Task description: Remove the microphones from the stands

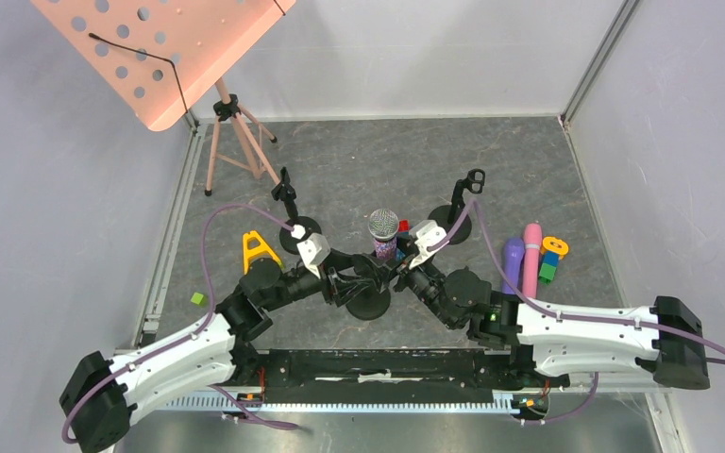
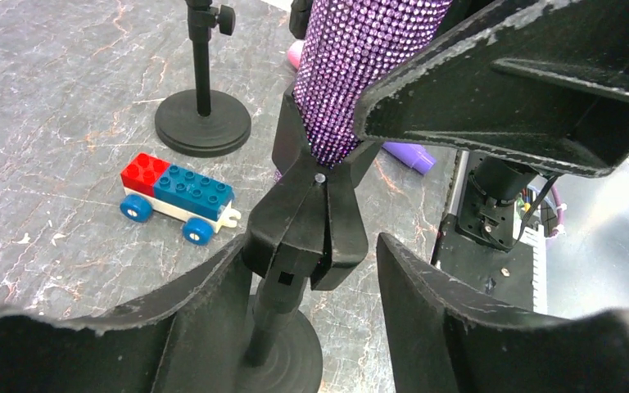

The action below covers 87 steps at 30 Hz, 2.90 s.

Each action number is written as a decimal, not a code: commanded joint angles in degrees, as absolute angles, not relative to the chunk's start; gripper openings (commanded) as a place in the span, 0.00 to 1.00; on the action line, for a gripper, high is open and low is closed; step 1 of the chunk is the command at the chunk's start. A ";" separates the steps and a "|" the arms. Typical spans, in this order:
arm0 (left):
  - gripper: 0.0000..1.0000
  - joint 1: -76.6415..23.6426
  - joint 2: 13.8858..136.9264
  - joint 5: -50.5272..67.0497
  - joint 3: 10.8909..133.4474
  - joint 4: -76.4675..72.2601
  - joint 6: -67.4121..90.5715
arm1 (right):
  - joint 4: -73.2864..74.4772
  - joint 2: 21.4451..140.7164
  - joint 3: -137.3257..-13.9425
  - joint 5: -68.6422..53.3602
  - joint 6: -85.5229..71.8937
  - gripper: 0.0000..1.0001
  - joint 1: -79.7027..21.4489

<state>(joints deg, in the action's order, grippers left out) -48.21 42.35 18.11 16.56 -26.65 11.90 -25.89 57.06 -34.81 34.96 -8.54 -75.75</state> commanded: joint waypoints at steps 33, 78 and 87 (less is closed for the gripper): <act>0.91 -48.16 39.74 16.70 23.00 -21.41 6.25 | -18.29 59.65 -40.99 38.56 -7.86 0.73 -75.85; 0.57 -48.16 45.00 17.13 26.62 -17.87 4.11 | -13.27 60.78 -44.78 39.30 -10.38 0.65 -75.85; 0.68 -48.16 42.05 15.93 24.83 -18.25 5.71 | -13.80 61.10 -44.08 39.22 -10.39 0.64 -75.85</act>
